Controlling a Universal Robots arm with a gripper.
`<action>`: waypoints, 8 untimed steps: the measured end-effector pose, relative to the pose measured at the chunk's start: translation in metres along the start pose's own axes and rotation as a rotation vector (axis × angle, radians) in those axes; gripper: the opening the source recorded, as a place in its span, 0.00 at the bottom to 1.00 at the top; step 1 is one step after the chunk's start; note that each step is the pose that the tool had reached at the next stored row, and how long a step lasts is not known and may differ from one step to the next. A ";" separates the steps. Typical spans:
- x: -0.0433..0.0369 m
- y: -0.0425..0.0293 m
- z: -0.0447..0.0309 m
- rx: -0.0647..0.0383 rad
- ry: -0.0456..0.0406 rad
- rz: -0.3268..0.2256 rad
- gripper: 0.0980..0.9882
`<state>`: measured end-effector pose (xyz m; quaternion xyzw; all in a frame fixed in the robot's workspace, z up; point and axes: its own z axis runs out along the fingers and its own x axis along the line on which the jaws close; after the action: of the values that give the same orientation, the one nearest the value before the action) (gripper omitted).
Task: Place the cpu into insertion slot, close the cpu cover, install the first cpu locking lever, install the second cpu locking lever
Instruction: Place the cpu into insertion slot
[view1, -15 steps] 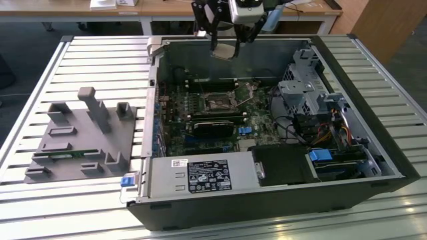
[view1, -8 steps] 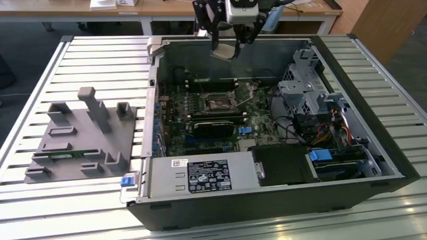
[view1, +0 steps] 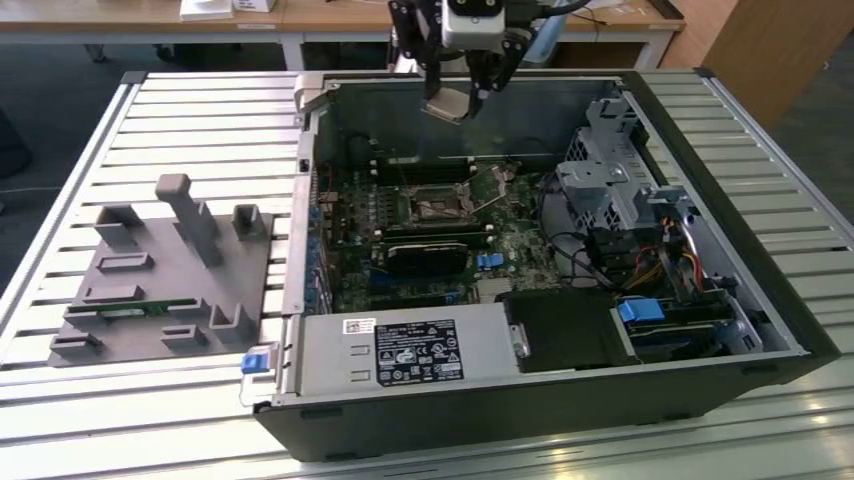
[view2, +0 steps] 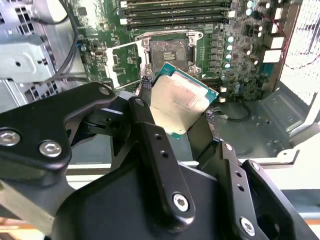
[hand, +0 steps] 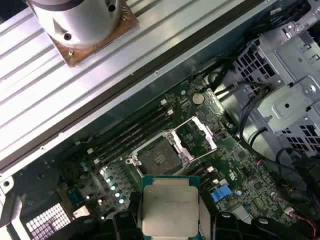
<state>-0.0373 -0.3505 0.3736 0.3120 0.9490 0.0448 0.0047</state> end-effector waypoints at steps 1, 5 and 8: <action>0.0000 0.0000 0.0003 0.000 -0.0015 0.018 0.49; 0.0000 -0.0001 0.0013 -0.002 -0.0080 0.091 0.49; -0.0001 -0.0002 0.0024 -0.003 -0.0127 0.144 0.49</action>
<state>-0.0372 -0.3505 0.3712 0.3798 0.9240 0.0443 0.0079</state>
